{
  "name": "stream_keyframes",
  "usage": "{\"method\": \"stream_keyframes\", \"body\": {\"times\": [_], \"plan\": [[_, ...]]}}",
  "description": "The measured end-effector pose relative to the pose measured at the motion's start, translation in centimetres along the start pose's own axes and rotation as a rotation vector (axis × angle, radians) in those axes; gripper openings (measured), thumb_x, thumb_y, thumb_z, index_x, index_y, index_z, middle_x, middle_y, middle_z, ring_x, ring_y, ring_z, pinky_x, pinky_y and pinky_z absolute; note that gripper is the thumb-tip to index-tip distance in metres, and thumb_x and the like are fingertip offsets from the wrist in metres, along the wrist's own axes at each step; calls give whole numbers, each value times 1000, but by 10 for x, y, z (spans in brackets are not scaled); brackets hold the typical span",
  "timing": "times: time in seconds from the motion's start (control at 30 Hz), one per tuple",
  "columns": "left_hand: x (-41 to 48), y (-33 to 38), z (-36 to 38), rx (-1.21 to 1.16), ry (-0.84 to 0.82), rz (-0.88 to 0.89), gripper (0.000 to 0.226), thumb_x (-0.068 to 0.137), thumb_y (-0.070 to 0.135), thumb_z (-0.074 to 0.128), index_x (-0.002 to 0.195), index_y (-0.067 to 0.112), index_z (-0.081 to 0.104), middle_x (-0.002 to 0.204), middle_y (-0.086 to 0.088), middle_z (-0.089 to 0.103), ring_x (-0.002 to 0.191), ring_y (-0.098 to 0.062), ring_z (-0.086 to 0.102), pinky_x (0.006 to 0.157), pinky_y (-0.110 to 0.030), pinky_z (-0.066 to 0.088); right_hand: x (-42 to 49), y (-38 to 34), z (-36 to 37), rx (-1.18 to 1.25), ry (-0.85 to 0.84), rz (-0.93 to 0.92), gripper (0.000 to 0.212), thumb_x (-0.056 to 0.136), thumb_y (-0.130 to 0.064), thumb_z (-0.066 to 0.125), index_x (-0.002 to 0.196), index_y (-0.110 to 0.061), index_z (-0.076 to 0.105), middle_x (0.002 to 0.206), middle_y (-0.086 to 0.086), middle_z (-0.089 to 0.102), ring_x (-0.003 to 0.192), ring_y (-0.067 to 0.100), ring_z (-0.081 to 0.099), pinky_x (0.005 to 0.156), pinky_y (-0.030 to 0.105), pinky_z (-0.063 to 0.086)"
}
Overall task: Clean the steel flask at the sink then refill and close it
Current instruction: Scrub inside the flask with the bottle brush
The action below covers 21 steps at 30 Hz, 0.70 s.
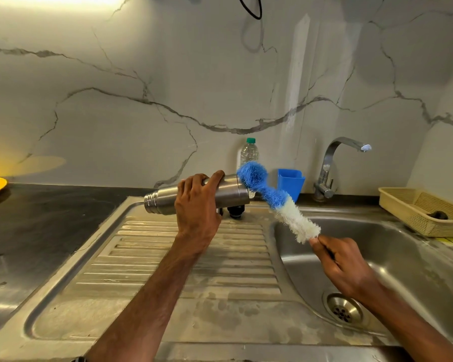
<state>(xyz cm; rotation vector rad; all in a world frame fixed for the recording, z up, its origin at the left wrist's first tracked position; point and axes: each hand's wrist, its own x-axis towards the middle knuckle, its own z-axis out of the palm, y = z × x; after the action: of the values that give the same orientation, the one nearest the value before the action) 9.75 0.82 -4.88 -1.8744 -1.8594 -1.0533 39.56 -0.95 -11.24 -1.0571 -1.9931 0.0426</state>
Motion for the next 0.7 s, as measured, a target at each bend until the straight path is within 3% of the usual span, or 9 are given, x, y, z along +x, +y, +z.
{"method": "stream_keyframes", "body": {"times": [0.13, 0.23, 0.43, 0.57, 0.7], "plan": [[3, -7, 0, 38, 34, -6, 91, 67, 11, 87, 147, 29, 47, 137, -10, 55, 130, -32, 48, 117, -47, 32, 0, -2, -3, -41, -8, -56, 37, 101, -26, 49, 66, -33, 46, 48, -16, 39, 40, 9, 40, 42, 20, 28], [2, -11, 2, 46, 56, -4, 91, 63, 7, 87, 144, 28, 52, 132, -10, 59, 126, -32, 51, 115, -47, 35, -2, 0, 0, -72, -60, -70, 38, 102, -38, 42, 69, -24, 54, 50, -10, 44, 43, 15, 45, 43, 30, 35], [-1, -9, 7, 39, 20, 47, 90, 63, 10, 89, 144, 27, 53, 135, -11, 56, 129, -33, 49, 120, -49, 30, 0, 2, 1, -48, -45, 17, 38, 102, -19, 52, 65, -25, 50, 48, -10, 42, 40, 12, 41, 42, 26, 31], [1, -9, 7, 17, 38, 56, 92, 59, 6, 89, 142, 25, 55, 133, -12, 58, 128, -35, 50, 118, -51, 31, 0, 3, 0, -49, -72, 11, 35, 102, -20, 51, 67, -23, 54, 49, -8, 44, 42, 13, 44, 43, 26, 32], [1, -10, 7, 11, 19, 70, 93, 62, 7, 89, 145, 25, 53, 136, -13, 56, 131, -35, 48, 121, -52, 28, 3, -1, 1, -20, -76, 23, 41, 102, -18, 52, 65, -34, 48, 49, -12, 44, 41, 11, 44, 43, 23, 32]]}}
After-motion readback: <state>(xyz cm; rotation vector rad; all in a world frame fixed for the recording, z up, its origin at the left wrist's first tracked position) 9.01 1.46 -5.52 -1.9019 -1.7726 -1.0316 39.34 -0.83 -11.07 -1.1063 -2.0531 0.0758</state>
